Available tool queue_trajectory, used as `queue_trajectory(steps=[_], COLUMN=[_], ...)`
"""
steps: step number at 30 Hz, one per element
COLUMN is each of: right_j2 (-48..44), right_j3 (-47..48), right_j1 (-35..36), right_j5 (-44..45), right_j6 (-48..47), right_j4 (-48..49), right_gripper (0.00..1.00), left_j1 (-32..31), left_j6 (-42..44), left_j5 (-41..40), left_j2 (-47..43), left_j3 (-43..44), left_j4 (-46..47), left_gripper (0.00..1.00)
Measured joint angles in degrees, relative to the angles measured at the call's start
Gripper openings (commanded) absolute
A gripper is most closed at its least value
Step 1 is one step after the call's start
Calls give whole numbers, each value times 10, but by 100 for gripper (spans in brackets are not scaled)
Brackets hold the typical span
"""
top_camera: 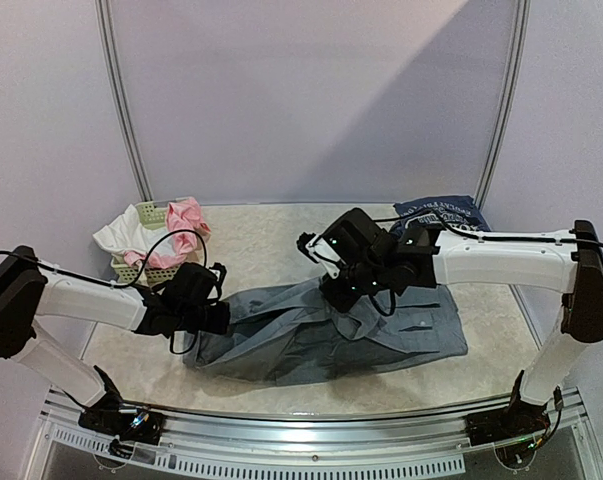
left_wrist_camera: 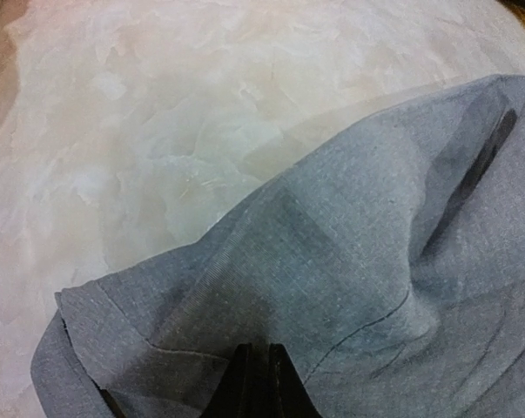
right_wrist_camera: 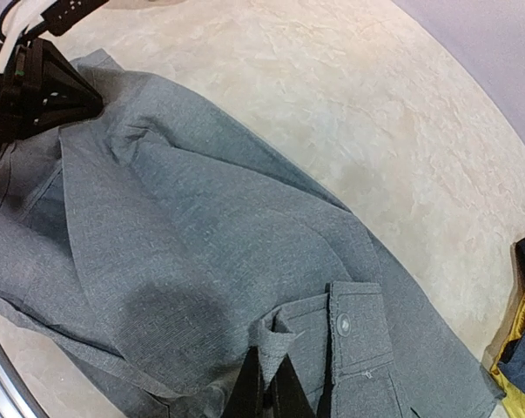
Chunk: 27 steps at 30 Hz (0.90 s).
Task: Fold and stack the mixed laundry pile
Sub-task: Fold the 1/3-folded shirt at the center of the board.
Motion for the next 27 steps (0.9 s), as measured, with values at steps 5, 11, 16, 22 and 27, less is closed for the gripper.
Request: queue_trajectory(steps=[5,11,16,22,27], right_j2=[-1,8,45,51,50], right_j3=[0,2,-2,-19,-19], right_j1=[0,0,0,0,0], right_j5=[3,-19,-33,-31,10], right_j6=[4,7,19,39,50], right_j4=[3,-9,-15,-23,-24], right_gripper=[10,23,16,0,0], left_j1=[0,0,0,0,0], left_j6=[0,0,0,0,1], left_j5=[-2,-5,-8,-9,-10], left_j2=[0,0,0,-4,-11], left_j3=[-3,-7,-12,-15,-20], left_j4=[1,5,5,5,6], left_gripper=[6,7,7,7,17])
